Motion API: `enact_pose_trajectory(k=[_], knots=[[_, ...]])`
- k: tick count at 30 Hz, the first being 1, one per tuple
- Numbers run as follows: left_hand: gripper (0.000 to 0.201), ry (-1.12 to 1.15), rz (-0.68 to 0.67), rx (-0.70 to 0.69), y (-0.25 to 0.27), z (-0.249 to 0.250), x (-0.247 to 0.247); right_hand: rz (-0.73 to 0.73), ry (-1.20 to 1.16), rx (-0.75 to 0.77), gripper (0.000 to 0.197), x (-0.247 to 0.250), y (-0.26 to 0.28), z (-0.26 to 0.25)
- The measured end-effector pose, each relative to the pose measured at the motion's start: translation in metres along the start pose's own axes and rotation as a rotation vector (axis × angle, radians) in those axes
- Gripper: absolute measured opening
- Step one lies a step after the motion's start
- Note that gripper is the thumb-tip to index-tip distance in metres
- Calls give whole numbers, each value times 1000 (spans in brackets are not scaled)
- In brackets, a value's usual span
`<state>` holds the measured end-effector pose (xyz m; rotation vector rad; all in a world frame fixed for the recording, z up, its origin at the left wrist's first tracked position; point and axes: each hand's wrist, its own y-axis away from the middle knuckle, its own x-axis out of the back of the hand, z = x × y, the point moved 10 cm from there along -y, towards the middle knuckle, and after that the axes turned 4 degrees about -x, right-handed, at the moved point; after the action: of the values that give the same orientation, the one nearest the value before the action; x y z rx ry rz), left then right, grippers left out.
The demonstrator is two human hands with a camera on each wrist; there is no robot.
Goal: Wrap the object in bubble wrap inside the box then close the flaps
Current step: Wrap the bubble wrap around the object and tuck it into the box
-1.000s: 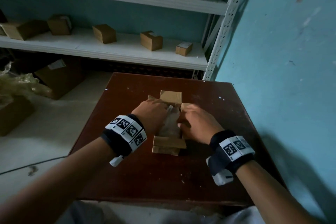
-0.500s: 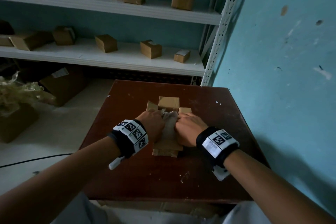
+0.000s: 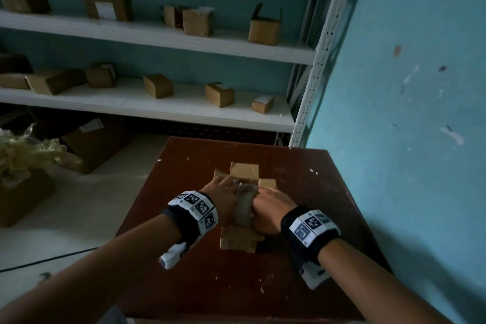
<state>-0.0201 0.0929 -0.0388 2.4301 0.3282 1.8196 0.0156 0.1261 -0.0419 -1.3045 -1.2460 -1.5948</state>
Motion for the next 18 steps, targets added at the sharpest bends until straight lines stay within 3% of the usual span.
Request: enact_pose_trajectory(k=[6,11,14,18], knots=[[44,91,93,43,-1,-11,15,105,-43,51,44,14,2,2],[34,264,51,79,-7,-16,8,11,-30,97,40,17,-4,-6],[45,297,10,86,-10,-18,0,-69,55,107,39,10,-12,-5],[44,288,-67,123,-18,-21,-11,-113,54,94,38,5,-21,-4]])
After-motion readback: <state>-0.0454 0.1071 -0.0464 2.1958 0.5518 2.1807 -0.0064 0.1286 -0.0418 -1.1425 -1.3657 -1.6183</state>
